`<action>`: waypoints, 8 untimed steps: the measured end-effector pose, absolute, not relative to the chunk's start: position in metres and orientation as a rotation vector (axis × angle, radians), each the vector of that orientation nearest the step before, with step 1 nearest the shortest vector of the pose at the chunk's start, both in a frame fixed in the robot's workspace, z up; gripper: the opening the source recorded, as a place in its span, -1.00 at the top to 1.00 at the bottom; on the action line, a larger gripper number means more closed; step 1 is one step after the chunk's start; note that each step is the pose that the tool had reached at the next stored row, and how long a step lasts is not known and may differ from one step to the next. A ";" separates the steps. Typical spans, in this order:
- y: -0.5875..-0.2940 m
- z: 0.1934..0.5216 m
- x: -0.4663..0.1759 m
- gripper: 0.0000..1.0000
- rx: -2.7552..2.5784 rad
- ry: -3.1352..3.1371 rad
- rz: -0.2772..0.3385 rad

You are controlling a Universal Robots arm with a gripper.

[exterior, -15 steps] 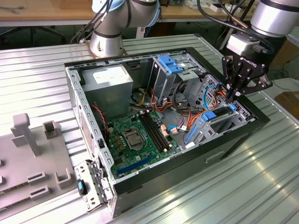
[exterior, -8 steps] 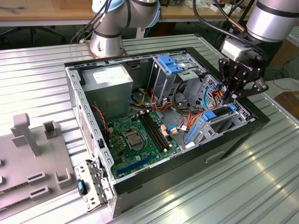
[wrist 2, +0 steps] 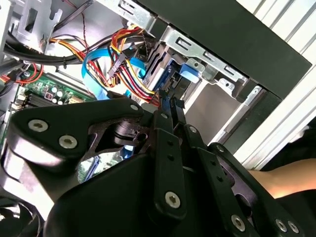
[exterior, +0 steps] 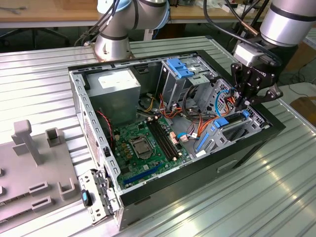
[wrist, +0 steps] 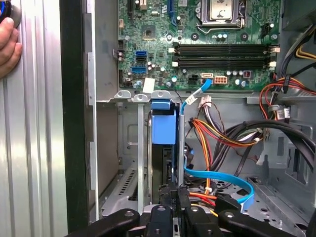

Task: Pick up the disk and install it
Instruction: 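Insert the first disk wire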

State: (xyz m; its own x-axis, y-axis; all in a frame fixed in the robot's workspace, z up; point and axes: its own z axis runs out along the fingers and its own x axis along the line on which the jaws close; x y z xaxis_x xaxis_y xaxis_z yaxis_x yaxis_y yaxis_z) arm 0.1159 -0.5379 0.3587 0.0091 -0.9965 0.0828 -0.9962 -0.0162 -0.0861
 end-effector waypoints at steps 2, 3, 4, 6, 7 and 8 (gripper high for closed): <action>-0.538 0.358 0.116 0.67 -2.218 2.214 -0.188; -0.538 0.358 0.116 0.67 -2.217 2.215 -0.188; -0.538 0.358 0.116 0.67 -2.217 2.215 -0.188; -0.539 0.357 0.116 0.67 -2.217 2.215 -0.188; -0.541 0.355 0.116 0.67 -2.217 2.215 -0.188; -0.542 0.353 0.116 0.67 -2.219 2.212 -0.187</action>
State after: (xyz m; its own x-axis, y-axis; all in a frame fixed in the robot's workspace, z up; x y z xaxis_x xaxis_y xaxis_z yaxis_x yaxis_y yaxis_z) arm 0.1160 -0.5418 0.3527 -0.0007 -0.9966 0.0822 -0.9963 -0.0064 -0.0861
